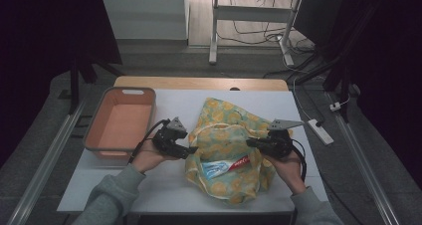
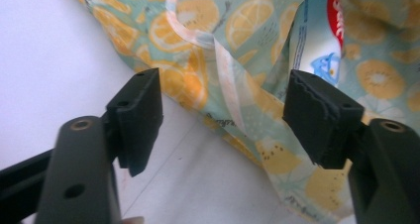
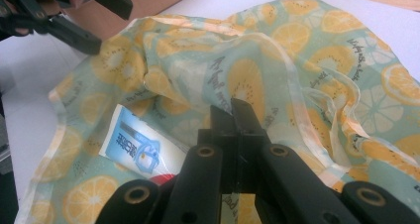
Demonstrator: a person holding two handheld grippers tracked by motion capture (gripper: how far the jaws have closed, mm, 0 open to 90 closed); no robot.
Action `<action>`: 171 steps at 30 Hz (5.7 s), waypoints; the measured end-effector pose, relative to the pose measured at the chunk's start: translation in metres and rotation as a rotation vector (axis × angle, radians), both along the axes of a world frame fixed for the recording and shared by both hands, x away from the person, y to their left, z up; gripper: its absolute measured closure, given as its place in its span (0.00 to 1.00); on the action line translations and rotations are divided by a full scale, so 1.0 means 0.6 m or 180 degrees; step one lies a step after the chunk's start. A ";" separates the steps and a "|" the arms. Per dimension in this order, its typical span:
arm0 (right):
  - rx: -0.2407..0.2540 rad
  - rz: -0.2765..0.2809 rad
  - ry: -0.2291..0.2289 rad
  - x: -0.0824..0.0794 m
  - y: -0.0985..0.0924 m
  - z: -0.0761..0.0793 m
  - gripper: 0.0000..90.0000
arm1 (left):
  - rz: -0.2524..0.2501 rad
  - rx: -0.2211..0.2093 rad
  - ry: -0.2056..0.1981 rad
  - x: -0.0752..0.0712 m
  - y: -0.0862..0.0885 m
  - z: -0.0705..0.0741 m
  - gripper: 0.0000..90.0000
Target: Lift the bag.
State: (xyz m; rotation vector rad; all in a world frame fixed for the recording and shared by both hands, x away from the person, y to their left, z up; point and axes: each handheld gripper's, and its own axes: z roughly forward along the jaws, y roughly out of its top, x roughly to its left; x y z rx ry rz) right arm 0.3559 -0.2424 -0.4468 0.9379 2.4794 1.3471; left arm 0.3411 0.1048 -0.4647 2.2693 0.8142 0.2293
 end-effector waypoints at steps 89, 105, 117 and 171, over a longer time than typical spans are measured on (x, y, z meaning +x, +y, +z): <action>-0.0312 -0.0365 -0.1145 -0.122 -0.013 0.141 0.99 | -0.0223 -0.1183 -0.0521 -0.082 0.090 0.131 0.99; 0.0118 -0.0535 -0.1223 -0.032 -0.006 0.225 0.99 | -0.0229 -0.1543 -0.0905 -0.086 0.091 0.205 0.99; 0.0138 -0.0646 -0.1295 0.005 0.004 0.274 0.99 | -0.0152 -0.1837 -0.1151 -0.079 0.117 0.270 0.99; 0.0111 -0.0268 -0.0515 -0.058 -0.107 0.003 0.48 | 0.0619 -0.0508 -0.0359 -0.096 0.154 0.015 0.30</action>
